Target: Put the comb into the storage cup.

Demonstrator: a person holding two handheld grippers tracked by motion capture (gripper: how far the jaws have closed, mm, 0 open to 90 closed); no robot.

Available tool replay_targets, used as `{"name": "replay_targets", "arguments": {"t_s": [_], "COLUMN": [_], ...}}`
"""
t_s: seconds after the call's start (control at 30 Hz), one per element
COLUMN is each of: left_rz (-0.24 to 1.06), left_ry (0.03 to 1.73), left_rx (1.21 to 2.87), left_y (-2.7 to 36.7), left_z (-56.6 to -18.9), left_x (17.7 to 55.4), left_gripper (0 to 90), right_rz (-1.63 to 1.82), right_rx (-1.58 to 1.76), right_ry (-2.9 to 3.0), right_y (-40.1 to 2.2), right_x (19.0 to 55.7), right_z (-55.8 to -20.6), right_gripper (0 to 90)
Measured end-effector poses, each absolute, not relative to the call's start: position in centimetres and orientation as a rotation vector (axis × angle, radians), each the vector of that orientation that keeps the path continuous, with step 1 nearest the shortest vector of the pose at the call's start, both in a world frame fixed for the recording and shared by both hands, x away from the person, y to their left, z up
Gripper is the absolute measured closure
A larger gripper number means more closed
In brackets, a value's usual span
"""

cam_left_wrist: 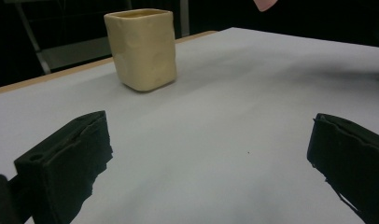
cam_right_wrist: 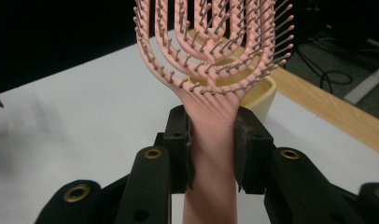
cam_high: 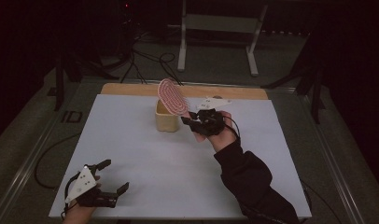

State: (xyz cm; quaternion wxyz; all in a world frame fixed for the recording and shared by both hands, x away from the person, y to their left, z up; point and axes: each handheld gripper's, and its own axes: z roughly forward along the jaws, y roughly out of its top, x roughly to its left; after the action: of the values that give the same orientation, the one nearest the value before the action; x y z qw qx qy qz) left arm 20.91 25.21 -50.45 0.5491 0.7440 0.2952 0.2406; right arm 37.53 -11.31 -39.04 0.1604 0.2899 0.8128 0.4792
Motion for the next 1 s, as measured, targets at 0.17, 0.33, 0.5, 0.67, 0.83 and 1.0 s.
{"name": "replay_targets", "arguments": {"t_s": [0.17, 0.33, 0.5, 0.67, 0.83, 1.0], "left_rz": [0.57, 0.571, 0.569, 0.568, 0.569, 0.567], "left_ry": [0.698, 0.697, 0.697, 0.695, 0.695, 0.691], "left_rx": [1.762, 1.764, 1.762, 1.763, 1.76, 1.759], "left_y": [25.2, 25.2, 25.2, 25.2, 25.3, 25.3], "left_z": [-50.4, -50.4, -50.5, -50.5, -50.4, -50.4], "left_x": [20.9, 20.9, 20.9, 20.9, 20.9, 20.9], "left_gripper": [0.0, 0.0, 0.0, 0.0, 0.0, 0.0], "right_rz": [1.421, 1.423, 1.479, 1.509, 1.539, 1.569], "right_rx": [0.802, 0.777, 0.792, 0.797, 0.789, 0.763], "right_ry": [2.313, 2.322, 2.311, 2.29, 2.268, 2.256], "right_y": [-10.8, -9.9, -9.3, -8.6, -7.7, -7.0], "right_x": [38.3, 39.1, 40.2, 41.4, 42.4, 43.4], "right_z": [-38.8, -38.8, -38.5, -38.2, -37.9, -37.5], "right_gripper": [70.2, 70.2, 70.1, 70.2, 70.1, 70.1]}}
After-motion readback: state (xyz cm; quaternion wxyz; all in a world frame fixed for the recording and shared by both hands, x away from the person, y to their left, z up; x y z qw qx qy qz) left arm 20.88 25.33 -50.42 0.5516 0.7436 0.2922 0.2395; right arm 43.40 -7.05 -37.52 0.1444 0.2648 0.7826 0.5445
